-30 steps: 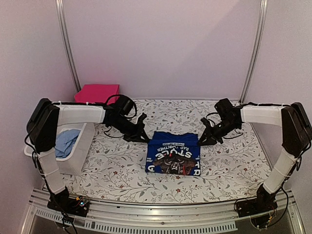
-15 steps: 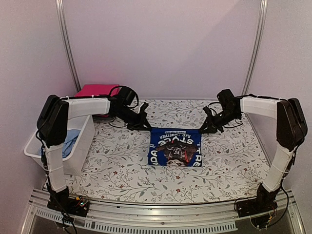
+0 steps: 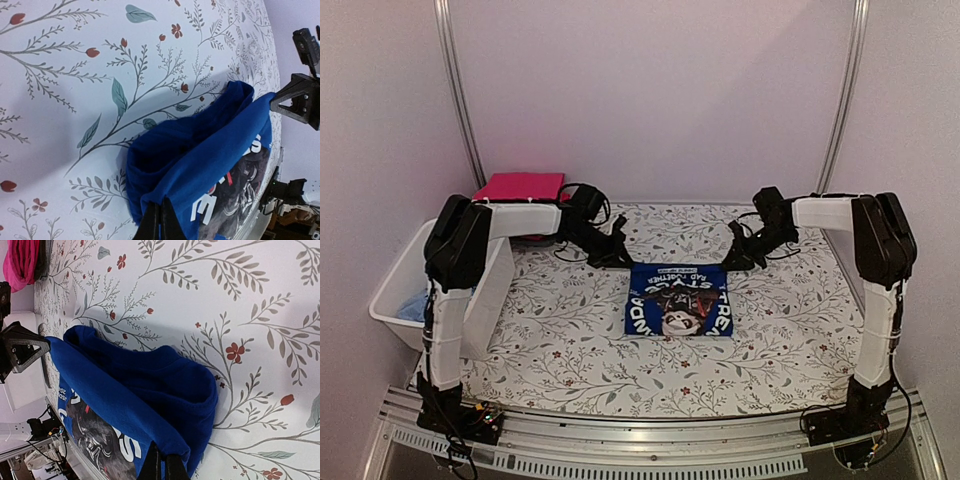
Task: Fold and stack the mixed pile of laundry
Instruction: Fold the 2/3-rectangle-folded T-shirt at the center of the board.
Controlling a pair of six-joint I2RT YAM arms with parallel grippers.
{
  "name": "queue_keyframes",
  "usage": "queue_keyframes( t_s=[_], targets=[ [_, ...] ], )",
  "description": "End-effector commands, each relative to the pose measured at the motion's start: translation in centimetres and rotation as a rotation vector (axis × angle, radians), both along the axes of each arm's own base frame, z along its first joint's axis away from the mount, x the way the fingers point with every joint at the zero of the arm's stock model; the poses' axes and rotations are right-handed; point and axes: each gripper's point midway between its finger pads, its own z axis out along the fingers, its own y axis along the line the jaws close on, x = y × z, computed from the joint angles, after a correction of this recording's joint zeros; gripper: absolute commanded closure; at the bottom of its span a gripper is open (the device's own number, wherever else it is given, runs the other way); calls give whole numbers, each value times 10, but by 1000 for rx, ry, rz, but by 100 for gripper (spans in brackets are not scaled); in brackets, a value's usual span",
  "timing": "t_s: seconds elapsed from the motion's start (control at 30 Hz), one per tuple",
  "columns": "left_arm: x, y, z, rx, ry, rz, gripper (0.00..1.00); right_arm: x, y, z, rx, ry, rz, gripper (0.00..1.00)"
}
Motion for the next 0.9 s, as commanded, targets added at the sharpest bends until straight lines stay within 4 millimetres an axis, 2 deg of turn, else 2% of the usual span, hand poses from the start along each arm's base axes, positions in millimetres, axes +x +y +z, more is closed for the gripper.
queue_keyframes(
  t_s=[0.0,0.17,0.6,0.63,0.73,0.8,0.87],
  targets=[
    [19,8,-4,-3,-16,38,100,20,-3,-5,0,-30,-11,100],
    [26,14,-15,3,-10,50,100,26,-2,-14,11,-17,-22,100],
    [45,13,-15,0,-36,68,100,35,-2,-14,21,-28,-60,100],
    [45,14,-18,6,-23,69,96,37,-3,-14,20,-25,-66,98],
    [45,20,-17,27,-19,74,75,43,-9,-5,36,-34,-92,77],
    [47,27,-2,20,-50,94,63,50,-17,11,35,-68,-119,60],
    [46,35,19,-3,-79,113,55,54,-25,38,40,-123,-142,45]
  ],
)
